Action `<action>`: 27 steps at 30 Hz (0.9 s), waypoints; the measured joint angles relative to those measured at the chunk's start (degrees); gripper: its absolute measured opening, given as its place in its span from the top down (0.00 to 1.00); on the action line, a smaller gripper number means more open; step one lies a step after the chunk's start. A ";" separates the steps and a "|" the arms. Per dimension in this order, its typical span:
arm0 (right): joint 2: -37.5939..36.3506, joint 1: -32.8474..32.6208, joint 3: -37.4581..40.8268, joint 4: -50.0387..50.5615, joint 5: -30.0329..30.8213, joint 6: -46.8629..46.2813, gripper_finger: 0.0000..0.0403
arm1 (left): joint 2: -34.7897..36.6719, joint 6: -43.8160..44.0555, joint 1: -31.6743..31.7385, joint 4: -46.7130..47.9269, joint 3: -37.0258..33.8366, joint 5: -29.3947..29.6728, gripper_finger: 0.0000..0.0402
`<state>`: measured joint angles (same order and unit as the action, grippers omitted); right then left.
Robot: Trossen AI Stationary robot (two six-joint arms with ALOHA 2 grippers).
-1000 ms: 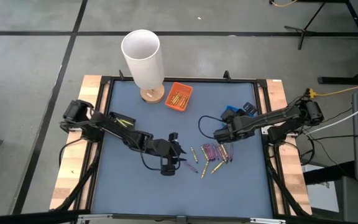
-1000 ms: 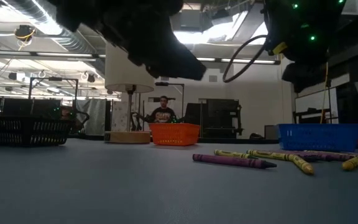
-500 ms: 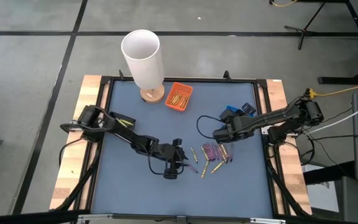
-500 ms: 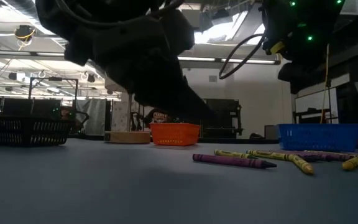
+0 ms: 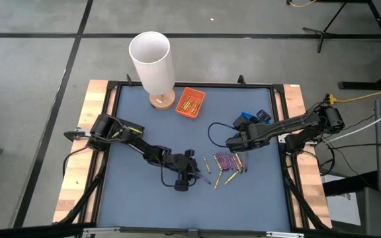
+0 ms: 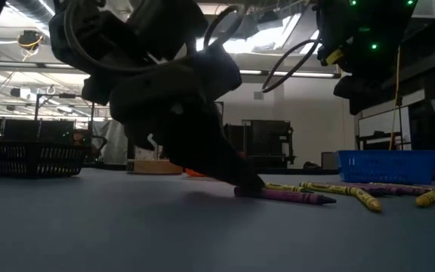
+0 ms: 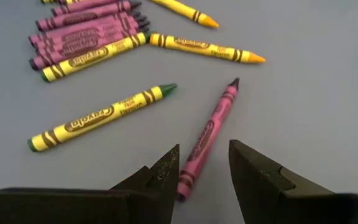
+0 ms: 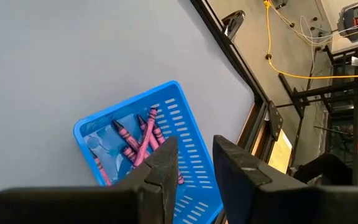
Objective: Sort crayons
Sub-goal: Put the violet crayon into the blue basket
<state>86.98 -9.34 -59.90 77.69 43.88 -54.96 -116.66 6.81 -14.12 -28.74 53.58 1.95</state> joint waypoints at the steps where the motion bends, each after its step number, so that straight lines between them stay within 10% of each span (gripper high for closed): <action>1: 0.00 0.00 -0.02 0.00 0.00 0.00 0.75 | -0.02 0.00 0.15 0.24 0.00 -0.07 0.69; 27: 0.00 0.00 -0.04 -0.02 -8.08 0.02 0.75 | -0.04 0.07 0.30 4.17 0.11 -0.21 0.83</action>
<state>86.98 -9.34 -59.94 77.67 35.79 -54.94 -116.71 6.87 -13.82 -24.58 53.69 1.74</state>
